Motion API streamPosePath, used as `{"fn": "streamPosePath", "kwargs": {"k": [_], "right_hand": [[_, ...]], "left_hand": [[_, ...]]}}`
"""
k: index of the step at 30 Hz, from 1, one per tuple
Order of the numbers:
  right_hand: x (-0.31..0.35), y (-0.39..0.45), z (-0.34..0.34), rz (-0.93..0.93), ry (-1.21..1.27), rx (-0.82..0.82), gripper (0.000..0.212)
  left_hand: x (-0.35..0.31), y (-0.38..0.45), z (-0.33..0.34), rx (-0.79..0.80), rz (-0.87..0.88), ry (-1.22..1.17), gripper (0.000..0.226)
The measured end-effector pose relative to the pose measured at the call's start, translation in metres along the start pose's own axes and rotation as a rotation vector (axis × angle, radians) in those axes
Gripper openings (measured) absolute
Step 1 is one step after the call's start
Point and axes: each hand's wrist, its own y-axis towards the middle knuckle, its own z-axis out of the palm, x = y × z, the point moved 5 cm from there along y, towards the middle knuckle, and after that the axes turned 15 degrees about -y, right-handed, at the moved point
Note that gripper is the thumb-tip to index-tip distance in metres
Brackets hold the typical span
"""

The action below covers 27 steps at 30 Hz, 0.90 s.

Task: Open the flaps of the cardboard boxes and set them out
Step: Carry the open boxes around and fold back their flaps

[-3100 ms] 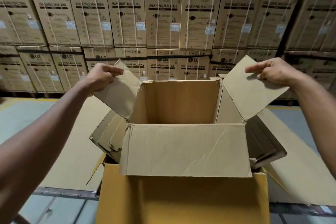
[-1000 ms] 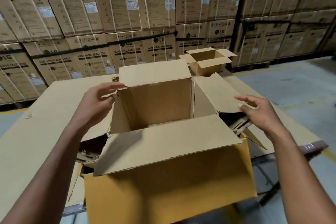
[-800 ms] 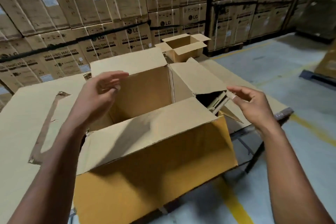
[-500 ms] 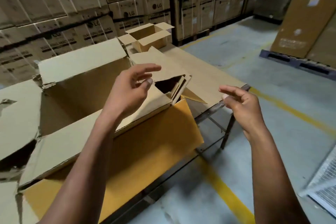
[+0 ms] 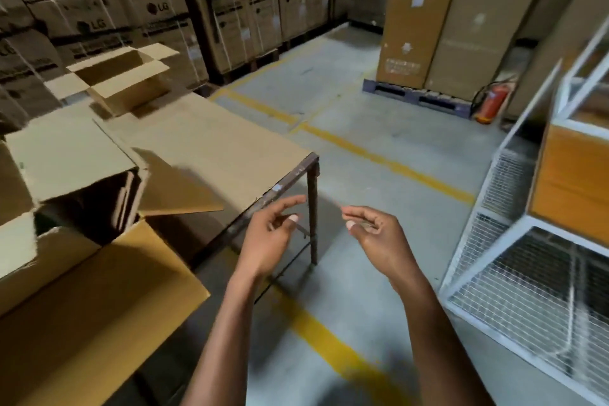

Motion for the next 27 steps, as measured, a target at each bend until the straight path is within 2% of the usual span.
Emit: {"fn": "streamPosePath", "kwargs": {"k": [5,12,18,27], "right_hand": [[-0.047,0.051,-0.045,0.056,-0.048,-0.016,0.028],[-0.081,0.164,-0.066,0.086,-0.076,0.036,0.031],[-0.085,0.304,-0.089,0.06,-0.14,0.07,0.032],[-0.074,0.512,-0.118,0.043,-0.124,0.099,0.032]], "left_hand": [[0.036,0.04,0.054,-0.056,-0.099,-0.155,0.035],[0.086,0.137,0.071,-0.197,-0.2,-0.239,0.039],[0.113,0.269,0.094,-0.263,-0.231,-0.303,0.036],[0.093,0.489,0.137,-0.243,-0.169,-0.337,0.033]]}}
